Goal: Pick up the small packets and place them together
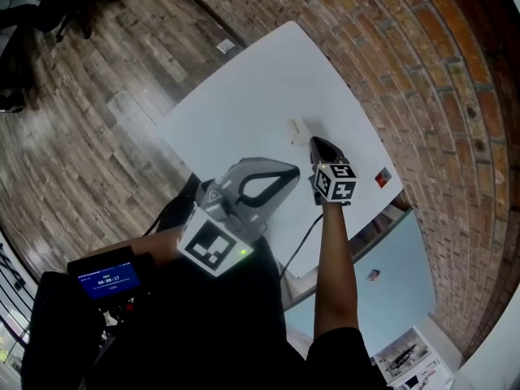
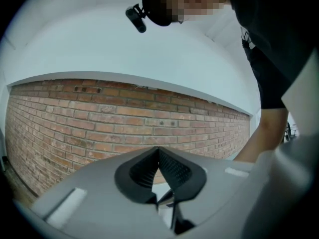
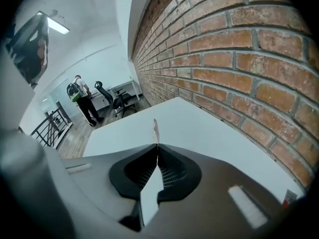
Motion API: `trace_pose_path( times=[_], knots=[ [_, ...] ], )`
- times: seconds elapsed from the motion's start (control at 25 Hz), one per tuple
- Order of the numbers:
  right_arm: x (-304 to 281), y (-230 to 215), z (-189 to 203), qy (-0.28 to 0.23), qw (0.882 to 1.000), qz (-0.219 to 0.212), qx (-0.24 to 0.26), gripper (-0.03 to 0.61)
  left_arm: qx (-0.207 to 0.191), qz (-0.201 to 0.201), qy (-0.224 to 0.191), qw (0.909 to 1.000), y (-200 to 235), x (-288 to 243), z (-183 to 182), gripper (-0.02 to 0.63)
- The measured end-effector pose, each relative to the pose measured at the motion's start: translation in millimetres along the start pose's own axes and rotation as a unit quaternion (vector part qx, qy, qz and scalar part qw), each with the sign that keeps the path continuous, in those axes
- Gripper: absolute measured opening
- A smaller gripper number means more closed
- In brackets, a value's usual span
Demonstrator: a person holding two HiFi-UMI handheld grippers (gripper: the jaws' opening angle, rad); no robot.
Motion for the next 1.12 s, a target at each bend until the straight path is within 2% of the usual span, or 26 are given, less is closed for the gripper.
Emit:
trace_pose_path(
  times=[0.16, 0.44, 0.72, 1.12],
  knots=[
    [-7, -1, 6, 0.012, 1.000, -0.006, -0.004, 0.006, -0.006, 0.007, -0.011, 0.9999, -3, -1, -6, 0.000],
    [-15, -4, 12, 0.028, 1.000, -0.010, 0.001, 0.006, 0.012, -0.026, 0.008, 0.9995, 13, 10, 9, 0.000],
    [-25, -4, 19, 0.050, 0.998, -0.001, 0.042, 0.006, 0.023, -0.033, 0.014, 0.9991, 16, 16, 14, 0.000],
    [-34, -12, 29, 0.042, 0.996, 0.054, 0.058, 0.014, 0.035, -0.046, 0.021, 0.9981, 21, 25, 22, 0.000]
  ],
)
Point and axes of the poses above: the fingertips, and each gripper's own axes: x backward along the fingers, y to its left, z out of its underside, the point moved 6 cm from there along x, backward along the fingers, and after that the axes turned 5 degrees about z, right-handed, at the moved point
